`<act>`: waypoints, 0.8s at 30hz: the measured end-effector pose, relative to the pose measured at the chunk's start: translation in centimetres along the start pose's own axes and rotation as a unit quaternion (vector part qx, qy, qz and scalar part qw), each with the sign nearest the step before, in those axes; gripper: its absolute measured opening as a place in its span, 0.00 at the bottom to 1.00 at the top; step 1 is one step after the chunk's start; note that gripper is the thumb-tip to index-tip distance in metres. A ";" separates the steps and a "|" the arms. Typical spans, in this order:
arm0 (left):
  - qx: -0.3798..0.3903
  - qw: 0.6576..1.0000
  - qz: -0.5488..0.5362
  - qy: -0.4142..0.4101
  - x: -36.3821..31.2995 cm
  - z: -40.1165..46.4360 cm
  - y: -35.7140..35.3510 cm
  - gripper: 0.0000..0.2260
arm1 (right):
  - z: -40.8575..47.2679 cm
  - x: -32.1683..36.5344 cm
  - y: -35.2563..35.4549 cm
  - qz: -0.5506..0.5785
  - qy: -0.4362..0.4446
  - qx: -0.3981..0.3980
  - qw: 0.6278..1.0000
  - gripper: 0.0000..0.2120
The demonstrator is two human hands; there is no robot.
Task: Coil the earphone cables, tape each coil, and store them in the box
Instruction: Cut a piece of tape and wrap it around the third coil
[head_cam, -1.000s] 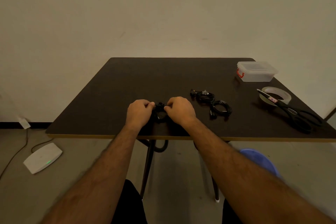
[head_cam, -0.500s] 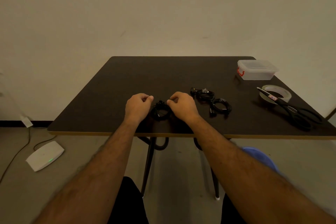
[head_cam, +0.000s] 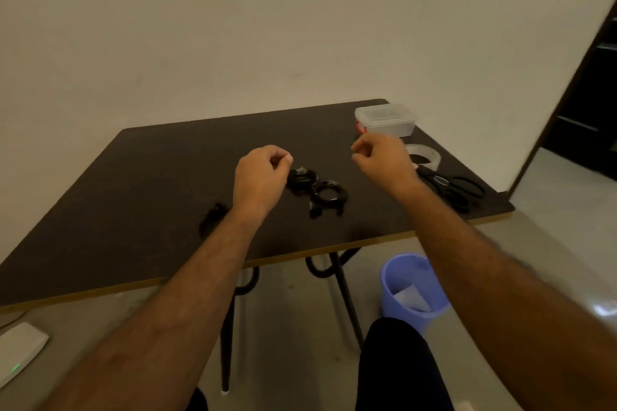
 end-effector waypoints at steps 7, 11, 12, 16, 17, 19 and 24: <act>0.135 0.989 -0.033 0.042 -7.2 1.7 -10.5 0.11 | -1.4 -10.8 7.6 -0.113 -0.144 -0.036 0.982 0.12; 0.191 0.972 -0.044 0.129 -8.6 2.7 -16.8 0.16 | -2.3 -13.4 8.2 -0.162 -0.166 0.032 0.972 0.13; 0.201 0.966 -0.051 0.153 -8.8 2.9 -18.0 0.17 | -2.4 -13.9 8.0 -0.167 -0.164 0.047 0.971 0.13; 0.199 0.940 -0.144 0.235 -9.4 3.3 -21.6 0.25 | -2.5 -15.2 7.4 -0.159 -0.159 0.099 0.969 0.16; 0.190 0.936 -0.167 0.243 -9.4 3.4 -21.7 0.29 | -2.6 -15.1 7.1 -0.162 -0.153 0.114 0.968 0.17; 0.179 0.933 -0.196 0.242 -9.7 3.9 -22.4 0.38 | -2.6 -15.4 6.7 -0.171 -0.143 0.124 0.967 0.19; 0.174 0.933 -0.207 0.239 -10.4 4.7 -23.0 0.42 | -2.3 -15.8 6.3 -0.166 -0.138 0.107 0.971 0.20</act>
Point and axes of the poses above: each hand's wrist, its own z-axis towards the middle knuckle, its own y-axis out of the back of the hand, x = y × z, the point moved 1 cm from there along z, towards the middle knuckle, and after that the axes turned 2 degrees about y, right-handed, at the moved point
